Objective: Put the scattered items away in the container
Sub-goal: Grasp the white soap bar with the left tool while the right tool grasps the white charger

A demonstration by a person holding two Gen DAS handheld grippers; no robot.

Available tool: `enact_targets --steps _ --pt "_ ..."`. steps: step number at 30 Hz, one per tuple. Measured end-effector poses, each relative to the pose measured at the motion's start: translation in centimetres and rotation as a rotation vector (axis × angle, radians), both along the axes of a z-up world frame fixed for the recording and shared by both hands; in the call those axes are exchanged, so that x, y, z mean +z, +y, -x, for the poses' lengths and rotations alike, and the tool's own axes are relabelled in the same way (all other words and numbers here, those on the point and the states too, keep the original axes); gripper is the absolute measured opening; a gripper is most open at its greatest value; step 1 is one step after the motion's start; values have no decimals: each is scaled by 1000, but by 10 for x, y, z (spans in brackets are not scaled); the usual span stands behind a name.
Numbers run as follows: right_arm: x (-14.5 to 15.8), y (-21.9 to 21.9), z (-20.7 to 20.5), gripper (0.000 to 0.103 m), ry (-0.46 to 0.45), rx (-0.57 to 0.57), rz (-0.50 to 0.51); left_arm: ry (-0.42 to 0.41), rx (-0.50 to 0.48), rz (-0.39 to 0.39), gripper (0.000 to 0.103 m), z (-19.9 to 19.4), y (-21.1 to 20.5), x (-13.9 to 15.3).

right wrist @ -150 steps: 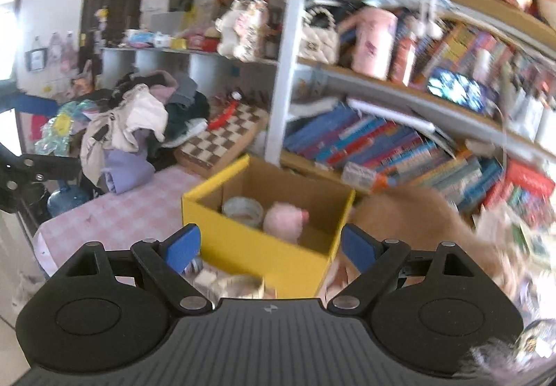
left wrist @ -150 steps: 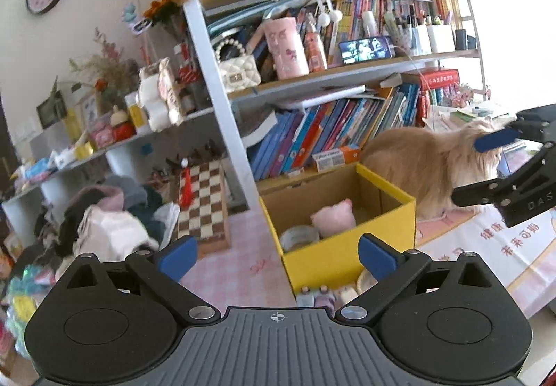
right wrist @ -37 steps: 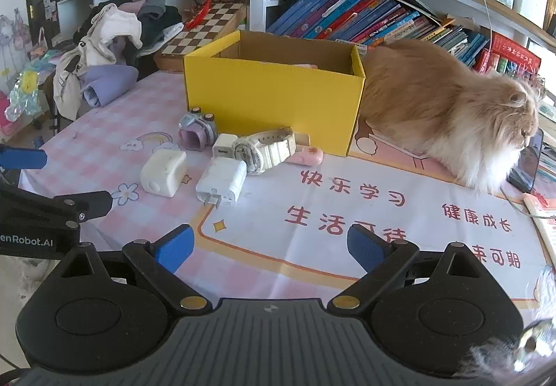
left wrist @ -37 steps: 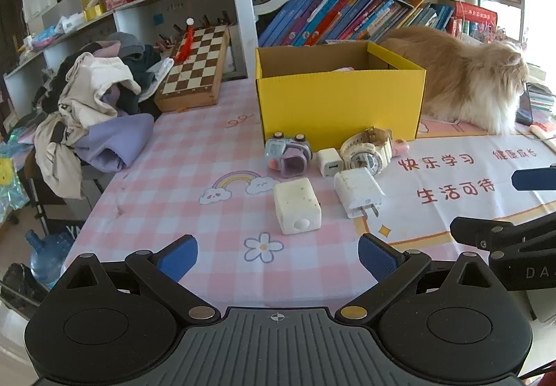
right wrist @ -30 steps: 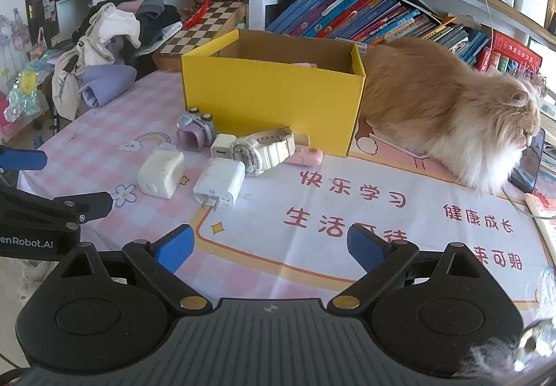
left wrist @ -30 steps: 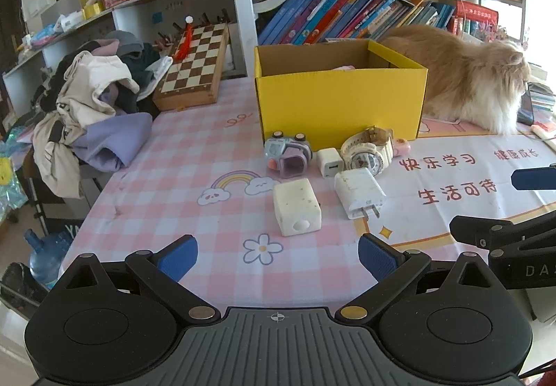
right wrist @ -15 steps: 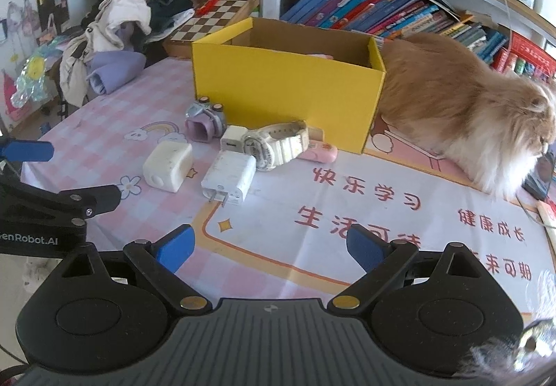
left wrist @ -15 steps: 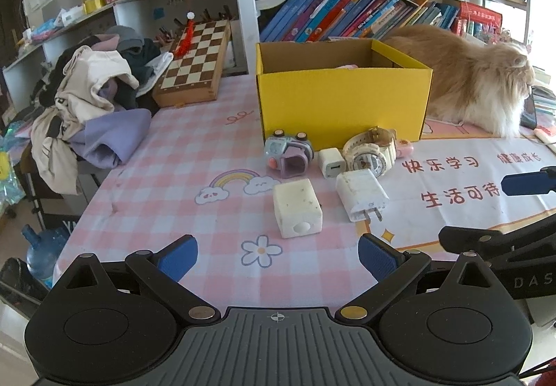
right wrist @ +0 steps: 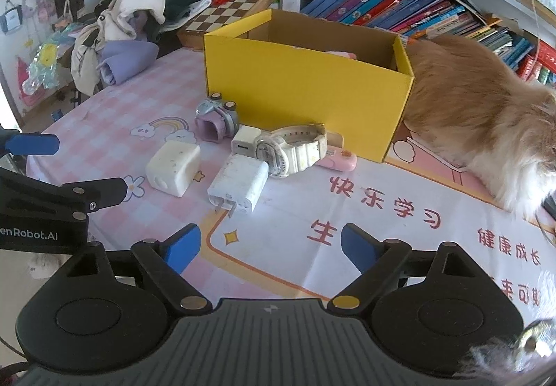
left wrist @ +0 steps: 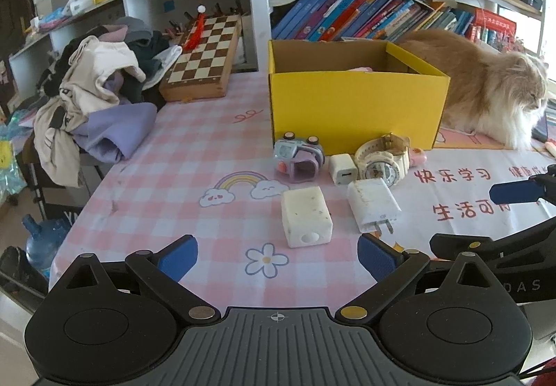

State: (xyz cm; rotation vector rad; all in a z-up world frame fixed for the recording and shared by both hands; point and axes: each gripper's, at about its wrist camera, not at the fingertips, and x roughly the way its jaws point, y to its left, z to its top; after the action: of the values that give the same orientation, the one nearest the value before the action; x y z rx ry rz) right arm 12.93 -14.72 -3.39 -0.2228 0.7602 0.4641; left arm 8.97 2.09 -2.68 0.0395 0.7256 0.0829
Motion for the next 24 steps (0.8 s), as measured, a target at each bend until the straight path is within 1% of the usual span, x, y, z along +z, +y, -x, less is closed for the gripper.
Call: enact_targets --steps 8,21,24 --pt "-4 6 -17 89 25 43 4 4 30 10 99 -10 5 -1" --pt "-6 -2 -38 88 32 52 10 32 49 50 99 -34 1 -8" --pt "-8 -4 -42 84 45 68 9 35 46 55 98 -39 -1 -10"
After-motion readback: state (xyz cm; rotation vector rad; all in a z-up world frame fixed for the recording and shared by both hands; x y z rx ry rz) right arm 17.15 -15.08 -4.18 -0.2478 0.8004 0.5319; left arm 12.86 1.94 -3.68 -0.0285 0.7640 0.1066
